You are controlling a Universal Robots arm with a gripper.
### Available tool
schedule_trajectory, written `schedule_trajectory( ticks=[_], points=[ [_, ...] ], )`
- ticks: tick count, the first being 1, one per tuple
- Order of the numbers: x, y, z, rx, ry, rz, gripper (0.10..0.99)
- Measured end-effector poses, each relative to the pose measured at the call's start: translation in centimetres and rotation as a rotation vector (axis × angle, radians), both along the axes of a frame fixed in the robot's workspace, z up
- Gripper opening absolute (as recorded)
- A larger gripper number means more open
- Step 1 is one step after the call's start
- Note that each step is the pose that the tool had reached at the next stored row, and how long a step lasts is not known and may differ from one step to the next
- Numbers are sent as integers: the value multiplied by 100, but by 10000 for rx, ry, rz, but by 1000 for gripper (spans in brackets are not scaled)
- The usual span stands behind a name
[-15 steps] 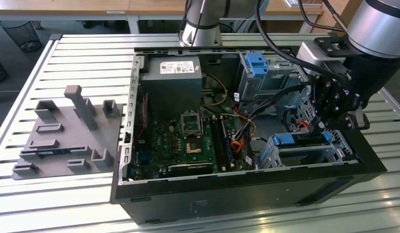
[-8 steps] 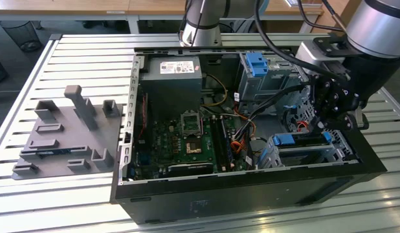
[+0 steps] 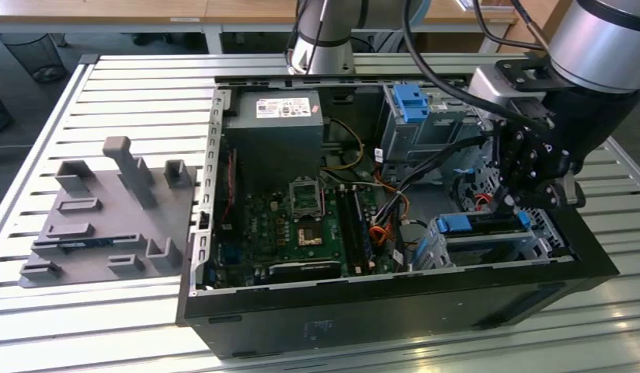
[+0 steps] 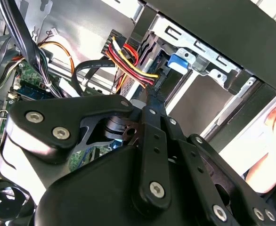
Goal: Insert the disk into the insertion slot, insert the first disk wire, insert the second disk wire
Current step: 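Insert the second disk wire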
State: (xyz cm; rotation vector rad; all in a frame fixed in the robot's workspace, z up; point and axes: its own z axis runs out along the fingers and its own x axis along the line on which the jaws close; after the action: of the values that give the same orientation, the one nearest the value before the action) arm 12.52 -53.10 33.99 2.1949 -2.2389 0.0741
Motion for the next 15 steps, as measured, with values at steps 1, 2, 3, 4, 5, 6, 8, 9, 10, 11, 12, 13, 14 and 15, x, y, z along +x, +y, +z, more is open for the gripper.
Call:
schedule_trajectory(
  ticks=[1, 2, 3, 4, 5, 6, 8, 9, 10, 11, 12, 13, 14, 15],
  points=[
    [-6, 0, 0, 0, -1, 1, 106],
    [-12, 0, 0, 0, -2, 0, 106],
    [-16, 0, 0, 0, -3, 0, 106],
    [-23, 0, 0, -1, -4, 0, 106],
    [-32, 1, 0, 0, -5, 0, 106],
    [-42, 0, 1, -2, -7, 0, 106],
    [-54, 0, 12, -2, -9, 0, 106],
    [-56, 0, 24, 0, -9, 1, 106],
    [-58, 0, 40, 0, -9, 1, 106],
    [-59, 0, 62, 1, -9, 1, 106],
    [-61, 1, 84, 1, -9, 0, 106],
    [-64, 1, 103, 2, -9, 0, 106],
    [-70, 1, 112, 2, -10, -1, 106],
    [-82, 1, 113, 4, -12, -1, 106]
  ],
)
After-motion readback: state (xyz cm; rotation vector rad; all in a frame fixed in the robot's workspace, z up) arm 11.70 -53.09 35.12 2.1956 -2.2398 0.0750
